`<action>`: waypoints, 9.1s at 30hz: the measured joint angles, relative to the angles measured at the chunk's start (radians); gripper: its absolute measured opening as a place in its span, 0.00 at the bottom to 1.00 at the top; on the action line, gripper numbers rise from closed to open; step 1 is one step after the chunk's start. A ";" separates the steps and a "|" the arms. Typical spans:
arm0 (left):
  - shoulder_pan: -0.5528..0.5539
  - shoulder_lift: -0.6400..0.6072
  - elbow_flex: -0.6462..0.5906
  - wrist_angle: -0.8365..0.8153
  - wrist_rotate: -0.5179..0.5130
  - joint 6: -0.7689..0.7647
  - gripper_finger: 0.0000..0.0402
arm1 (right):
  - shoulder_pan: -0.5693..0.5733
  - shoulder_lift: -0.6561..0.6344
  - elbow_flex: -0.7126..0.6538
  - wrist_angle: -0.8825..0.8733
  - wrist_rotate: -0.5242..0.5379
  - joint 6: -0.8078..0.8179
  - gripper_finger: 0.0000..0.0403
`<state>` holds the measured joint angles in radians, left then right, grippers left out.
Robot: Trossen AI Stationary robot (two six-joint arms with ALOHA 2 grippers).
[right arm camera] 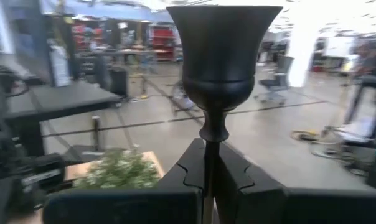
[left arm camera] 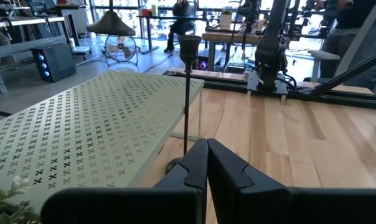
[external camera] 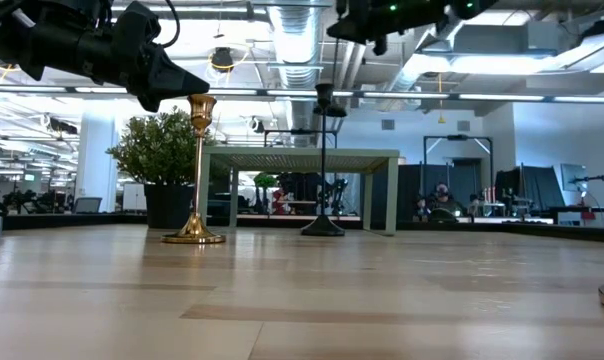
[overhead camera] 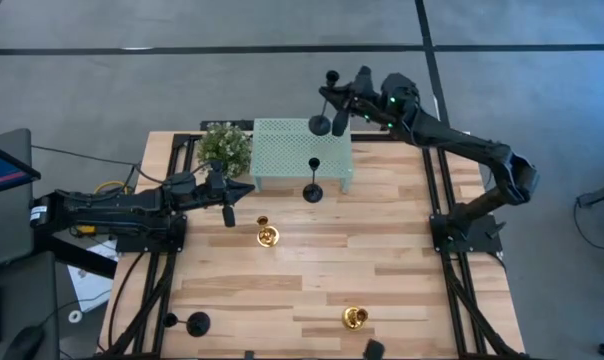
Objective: Pick & Place candle stick holders
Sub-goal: Put the top right black candle holder on the shelf
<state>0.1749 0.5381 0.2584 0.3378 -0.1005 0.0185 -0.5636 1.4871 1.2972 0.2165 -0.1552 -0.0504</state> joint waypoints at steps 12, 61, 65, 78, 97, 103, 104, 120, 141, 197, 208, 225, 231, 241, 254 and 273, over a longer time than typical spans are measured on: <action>0.000 0.000 0.000 0.000 0.000 0.000 0.02 | -0.002 0.140 0.094 0.000 -0.114 0.025 0.00; 0.000 0.000 0.000 0.000 0.000 0.000 0.02 | -0.032 0.301 0.194 -0.086 -0.024 0.077 0.00; 0.000 0.000 0.000 0.000 0.000 0.000 0.02 | -0.031 0.301 0.194 -0.086 -0.030 0.077 0.00; 0.000 0.000 0.000 0.000 0.000 0.000 0.02 | -0.013 0.301 0.178 -0.044 -0.027 0.064 0.00; 0.000 0.000 0.000 0.000 0.000 0.000 0.02 | -0.009 0.302 0.135 0.026 0.007 0.043 0.00; 0.000 0.000 0.000 0.000 0.000 0.000 0.02 | -0.009 0.302 0.135 0.024 0.007 0.048 0.00; 0.000 0.000 0.000 0.000 0.000 0.000 0.02 | -0.009 0.302 0.135 0.023 0.007 0.048 0.00; 0.000 0.000 0.000 0.000 0.000 0.000 0.02 | -0.007 0.302 0.135 0.023 0.007 0.051 0.05; 0.000 0.000 0.000 0.000 0.000 0.000 0.02 | -0.006 0.302 0.136 0.023 -0.008 0.044 0.16; 0.000 0.000 0.000 0.000 0.000 0.000 0.02 | 0.041 0.300 0.136 0.023 0.029 0.052 0.61; 0.000 0.000 0.000 0.000 0.000 0.000 0.02 | 0.032 0.300 0.136 -0.109 0.024 0.052 0.62; 0.000 0.000 0.000 0.000 0.000 0.000 0.02 | 0.034 0.300 0.136 -0.130 0.024 0.043 0.23; 0.000 0.000 0.000 0.000 0.000 0.000 0.02 | 0.033 0.300 0.136 -0.127 0.024 0.039 0.09; 0.000 0.000 0.000 0.000 0.000 0.000 0.02 | 0.026 0.300 0.135 -0.071 0.025 0.014 0.02; 0.000 0.000 0.000 0.000 0.000 0.000 0.02 | -0.030 0.300 0.155 -0.082 0.026 0.032 0.01; 0.000 0.000 0.000 0.000 0.000 0.000 0.02 | -0.032 0.301 0.155 -0.107 0.025 0.059 0.04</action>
<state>0.1749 0.5377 0.2588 0.3374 -0.1005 0.0185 -0.5953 1.7878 1.4525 0.1095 -0.1303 0.0090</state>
